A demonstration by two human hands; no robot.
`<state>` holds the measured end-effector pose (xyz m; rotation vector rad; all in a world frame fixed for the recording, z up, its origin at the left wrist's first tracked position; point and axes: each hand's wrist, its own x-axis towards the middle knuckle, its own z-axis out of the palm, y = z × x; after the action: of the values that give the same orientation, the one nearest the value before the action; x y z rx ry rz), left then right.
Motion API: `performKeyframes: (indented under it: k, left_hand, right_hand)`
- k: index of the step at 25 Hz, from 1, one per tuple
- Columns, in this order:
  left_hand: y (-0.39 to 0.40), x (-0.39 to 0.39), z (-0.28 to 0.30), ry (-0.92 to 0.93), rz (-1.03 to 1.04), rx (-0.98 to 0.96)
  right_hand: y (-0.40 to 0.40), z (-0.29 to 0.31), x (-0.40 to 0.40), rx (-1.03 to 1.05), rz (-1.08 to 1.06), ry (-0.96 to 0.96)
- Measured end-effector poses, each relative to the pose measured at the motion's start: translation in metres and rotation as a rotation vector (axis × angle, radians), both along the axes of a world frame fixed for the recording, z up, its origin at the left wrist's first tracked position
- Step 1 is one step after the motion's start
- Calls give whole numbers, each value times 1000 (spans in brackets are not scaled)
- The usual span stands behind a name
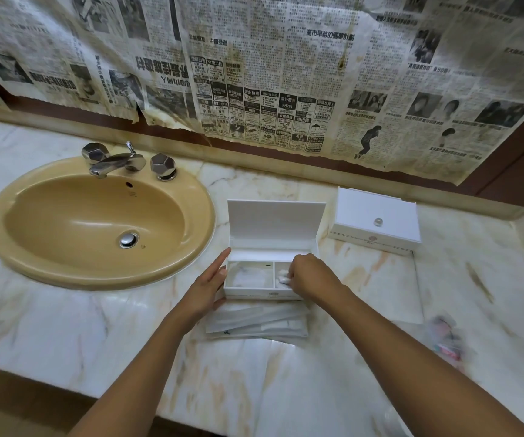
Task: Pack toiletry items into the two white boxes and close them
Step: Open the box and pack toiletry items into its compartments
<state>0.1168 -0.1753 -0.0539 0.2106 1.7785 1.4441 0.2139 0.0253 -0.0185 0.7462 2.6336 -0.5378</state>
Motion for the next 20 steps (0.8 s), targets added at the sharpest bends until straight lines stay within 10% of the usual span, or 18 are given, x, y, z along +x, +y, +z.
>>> performKeyframes:
  k: [20]
  left_hand:
    - [-1, -1, -4, 32, -14, 8]
  right_hand:
    - [-67, 15, 15, 51, 207, 189]
